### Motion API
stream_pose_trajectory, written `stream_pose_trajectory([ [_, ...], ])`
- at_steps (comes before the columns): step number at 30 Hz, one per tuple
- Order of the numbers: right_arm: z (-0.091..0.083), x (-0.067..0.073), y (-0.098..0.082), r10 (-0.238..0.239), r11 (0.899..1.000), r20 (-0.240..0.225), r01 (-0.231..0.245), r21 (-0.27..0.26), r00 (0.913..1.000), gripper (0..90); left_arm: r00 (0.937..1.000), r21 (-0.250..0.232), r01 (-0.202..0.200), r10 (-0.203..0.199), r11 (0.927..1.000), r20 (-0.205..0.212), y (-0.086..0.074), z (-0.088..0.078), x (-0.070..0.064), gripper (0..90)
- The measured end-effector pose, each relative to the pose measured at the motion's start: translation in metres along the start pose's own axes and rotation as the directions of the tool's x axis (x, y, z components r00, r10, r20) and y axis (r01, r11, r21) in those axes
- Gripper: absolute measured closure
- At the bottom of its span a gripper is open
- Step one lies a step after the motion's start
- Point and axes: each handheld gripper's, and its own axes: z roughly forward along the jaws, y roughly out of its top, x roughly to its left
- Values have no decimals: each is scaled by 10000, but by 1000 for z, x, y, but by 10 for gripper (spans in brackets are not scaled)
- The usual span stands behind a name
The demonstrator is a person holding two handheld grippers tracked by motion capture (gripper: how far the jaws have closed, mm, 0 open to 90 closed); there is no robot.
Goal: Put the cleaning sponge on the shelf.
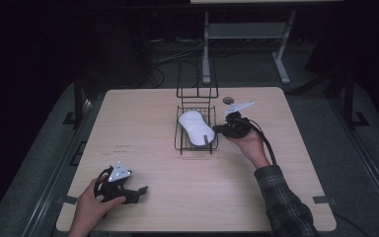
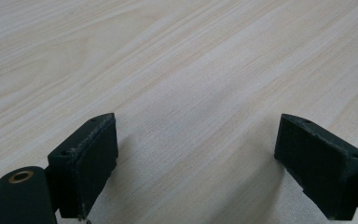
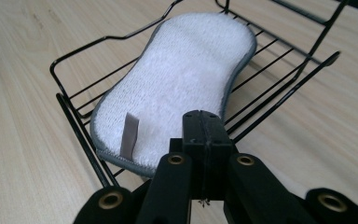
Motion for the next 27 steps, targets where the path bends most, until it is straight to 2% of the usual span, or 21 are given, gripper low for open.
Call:
stream_pose_trajectory([
  [7,12,6,-4,-154,9992,-155,159,356,9998,896,10000,-1,2,-2,10000,2,0,0,0,124],
  [18,18,17,-3,-442,9982,-475,460,380,9979,895,10000,-1,1,-1,10000,2,0,0,0,124],
  [27,4,17,-3,-282,9995,-392,287,130,9988,895,10000,-2,5,-5,10000,1,0,0,0,124],
])
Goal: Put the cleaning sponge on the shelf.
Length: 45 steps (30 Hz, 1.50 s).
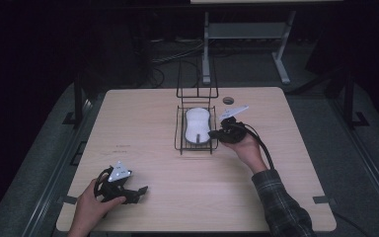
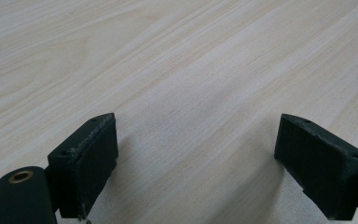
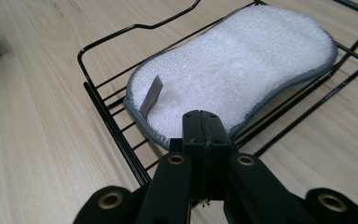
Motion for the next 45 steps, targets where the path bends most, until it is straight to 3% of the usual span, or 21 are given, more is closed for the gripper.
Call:
stream_pose_trajectory([
  [6,-14,0,-4,30,9998,262,-25,-201,9997,883,10000,1,-4,4,10000,0,0,0,0,124],
  [13,-26,0,-12,267,9994,380,-258,-231,9989,780,10000,3,-4,4,10000,-1,0,0,0,124],
  [17,-32,0,-16,368,9987,409,-353,-356,9985,698,10000,3,-6,6,10000,-2,0,0,0,124],
  [22,-38,1,-21,549,9980,631,-527,-356,9965,529,10000,3,-4,4,10000,-2,0,0,0,124],
  [29,-48,2,-33,757,9967,963,-723,-380,9925,385,10000,6,-7,7,10000,-1,0,0,0,124],
  [34,-58,6,-42,891,9950,1057,-838,-537,9904,336,10000,6,-8,8,10000,-2,0,0,0,124],
  [45,-75,14,-64,712,9971,1488,-666,-362,9863,258,10000,1,-2,2,10000,-2,0,0,0,124],
])
